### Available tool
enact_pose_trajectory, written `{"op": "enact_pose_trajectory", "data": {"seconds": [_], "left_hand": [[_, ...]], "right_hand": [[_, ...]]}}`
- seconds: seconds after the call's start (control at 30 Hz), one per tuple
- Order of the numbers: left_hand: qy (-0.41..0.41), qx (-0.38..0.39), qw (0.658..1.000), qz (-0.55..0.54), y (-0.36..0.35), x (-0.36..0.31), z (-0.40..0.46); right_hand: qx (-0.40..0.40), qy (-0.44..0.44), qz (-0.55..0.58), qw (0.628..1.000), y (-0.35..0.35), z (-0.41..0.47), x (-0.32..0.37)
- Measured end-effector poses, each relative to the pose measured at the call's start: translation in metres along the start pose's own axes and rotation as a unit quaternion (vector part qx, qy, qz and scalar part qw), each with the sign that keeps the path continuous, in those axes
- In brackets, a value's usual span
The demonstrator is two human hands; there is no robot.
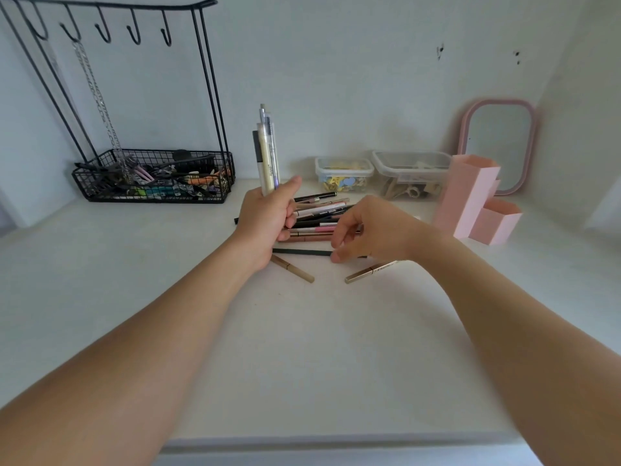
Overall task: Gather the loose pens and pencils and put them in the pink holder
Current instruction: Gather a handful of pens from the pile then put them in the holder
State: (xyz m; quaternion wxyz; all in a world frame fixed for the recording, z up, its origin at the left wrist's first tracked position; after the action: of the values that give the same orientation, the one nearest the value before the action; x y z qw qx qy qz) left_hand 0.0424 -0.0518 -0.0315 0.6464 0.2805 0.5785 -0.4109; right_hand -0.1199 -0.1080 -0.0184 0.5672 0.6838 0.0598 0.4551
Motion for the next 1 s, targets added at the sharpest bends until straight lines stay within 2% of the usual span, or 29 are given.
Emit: {"op": "enact_pose_trajectory", "data": {"seconds": [0.23,0.37,0.4,0.47,0.53,0.63,0.73,1.0], "left_hand": [[-0.004,-0.041,0.999,0.002,0.006,0.0,0.003],[-0.013,-0.044,0.999,-0.012,0.007,-0.004,0.004],[-0.012,-0.042,0.999,-0.015,0.007,-0.004,0.004],[-0.006,-0.026,0.999,-0.021,0.005,-0.003,0.003],[0.007,0.012,1.0,-0.023,-0.002,-0.001,-0.001],[0.026,0.076,0.996,-0.041,-0.016,-0.001,-0.011],[0.037,0.1,0.993,-0.046,-0.025,-0.002,-0.016],[-0.002,0.136,0.991,0.01,-0.03,0.0,-0.019]], "right_hand": [[-0.011,0.012,-0.078,0.997,0.005,0.001,-0.004],[-0.024,-0.027,-0.057,0.998,0.029,-0.001,-0.017],[-0.03,-0.034,-0.035,0.998,0.034,-0.002,-0.019],[-0.045,-0.043,0.077,0.995,0.036,-0.003,-0.02],[-0.06,-0.031,0.21,0.975,0.034,-0.004,-0.013],[-0.082,0.012,0.324,0.942,0.027,-0.006,0.006],[-0.087,0.039,0.368,0.925,0.016,-0.006,0.018],[-0.102,0.032,0.381,0.919,0.004,-0.008,0.02]]}}
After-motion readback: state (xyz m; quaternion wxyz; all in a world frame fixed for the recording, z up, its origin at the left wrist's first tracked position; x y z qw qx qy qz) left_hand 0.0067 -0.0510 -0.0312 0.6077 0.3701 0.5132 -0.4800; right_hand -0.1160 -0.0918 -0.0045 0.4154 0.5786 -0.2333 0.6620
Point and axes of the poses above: each hand's wrist, its own z-axis towards the middle knuckle, its own y-axis out of the back of the hand, x = y × z, the point moved 6 cm from there along z, towards the middle knuckle, and after that the axes turned 4 degrees about -y, right-handed, at the moved point
